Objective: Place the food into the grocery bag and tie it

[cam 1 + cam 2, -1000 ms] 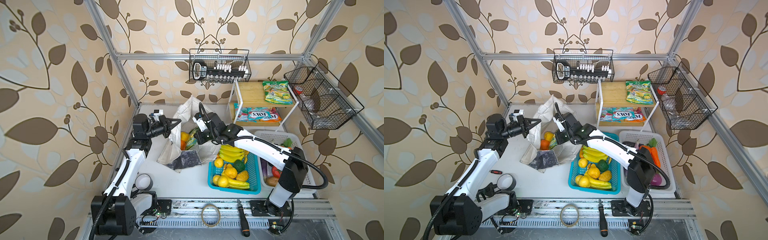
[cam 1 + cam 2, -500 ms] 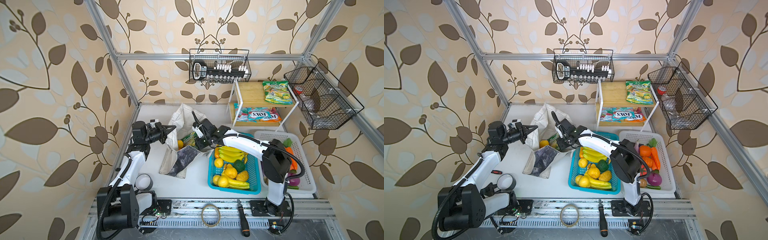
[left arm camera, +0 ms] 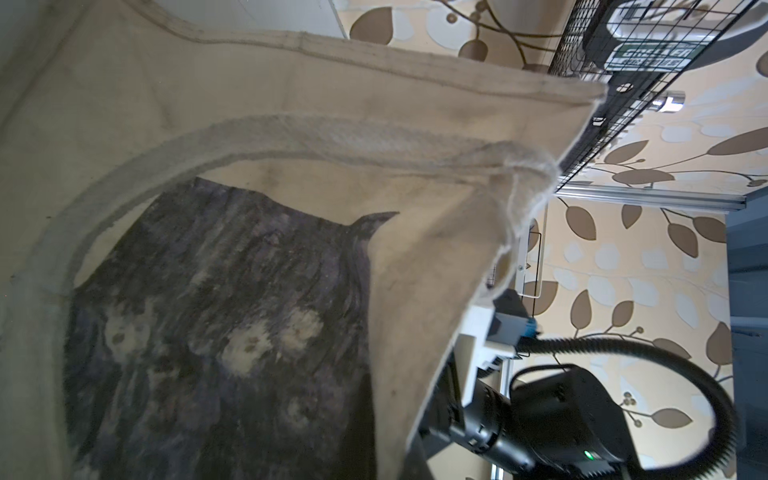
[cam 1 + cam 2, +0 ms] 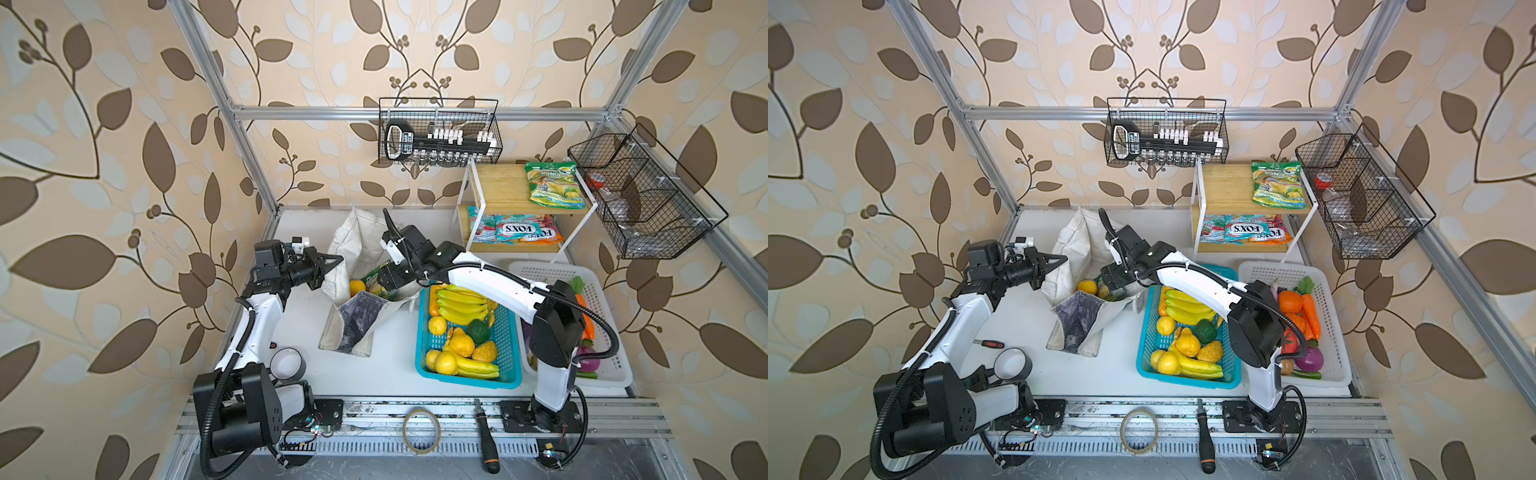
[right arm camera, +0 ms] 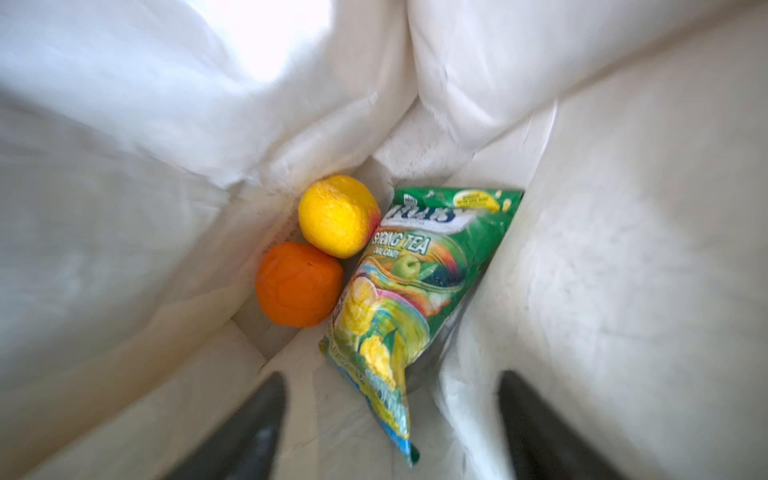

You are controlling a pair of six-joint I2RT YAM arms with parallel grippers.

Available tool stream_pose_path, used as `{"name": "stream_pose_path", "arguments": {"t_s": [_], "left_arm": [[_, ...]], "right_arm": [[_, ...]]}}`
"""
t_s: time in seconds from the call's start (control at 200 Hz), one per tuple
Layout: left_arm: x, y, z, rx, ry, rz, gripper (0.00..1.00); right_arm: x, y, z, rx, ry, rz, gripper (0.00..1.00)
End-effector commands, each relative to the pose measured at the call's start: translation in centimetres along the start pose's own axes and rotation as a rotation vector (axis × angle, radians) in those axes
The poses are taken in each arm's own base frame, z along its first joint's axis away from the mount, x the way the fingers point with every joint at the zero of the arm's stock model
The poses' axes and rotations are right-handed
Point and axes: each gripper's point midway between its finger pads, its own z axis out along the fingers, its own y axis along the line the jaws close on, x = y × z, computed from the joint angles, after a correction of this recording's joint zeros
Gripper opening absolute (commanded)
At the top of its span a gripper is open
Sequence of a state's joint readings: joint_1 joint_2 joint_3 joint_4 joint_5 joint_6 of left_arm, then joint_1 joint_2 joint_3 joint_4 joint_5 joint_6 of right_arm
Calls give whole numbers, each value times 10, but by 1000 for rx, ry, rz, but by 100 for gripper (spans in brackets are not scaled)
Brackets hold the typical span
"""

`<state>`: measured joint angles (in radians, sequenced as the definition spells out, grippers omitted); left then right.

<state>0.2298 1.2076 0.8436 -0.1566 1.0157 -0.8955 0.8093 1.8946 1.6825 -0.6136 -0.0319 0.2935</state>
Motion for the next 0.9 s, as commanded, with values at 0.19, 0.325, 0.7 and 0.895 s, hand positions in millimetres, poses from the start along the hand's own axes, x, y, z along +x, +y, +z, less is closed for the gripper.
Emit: {"name": "stream_pose_path", "arguments": {"t_s": [0.19, 0.325, 0.7, 0.895], "left_arm": [[1, 5, -8, -73, -14, 109, 0], [1, 5, -7, -75, -10, 116, 0], [5, 5, -8, -63, 2, 126, 0], [6, 5, -8, -54, 6, 123, 0]], "right_arm": [[-66, 9, -128, 9, -255, -35, 100], [-87, -3, -196, 32, -391, -22, 100], [-100, -142, -343, 361, -671, 176, 97], [-73, -228, -349, 533, -635, 316, 81]]}}
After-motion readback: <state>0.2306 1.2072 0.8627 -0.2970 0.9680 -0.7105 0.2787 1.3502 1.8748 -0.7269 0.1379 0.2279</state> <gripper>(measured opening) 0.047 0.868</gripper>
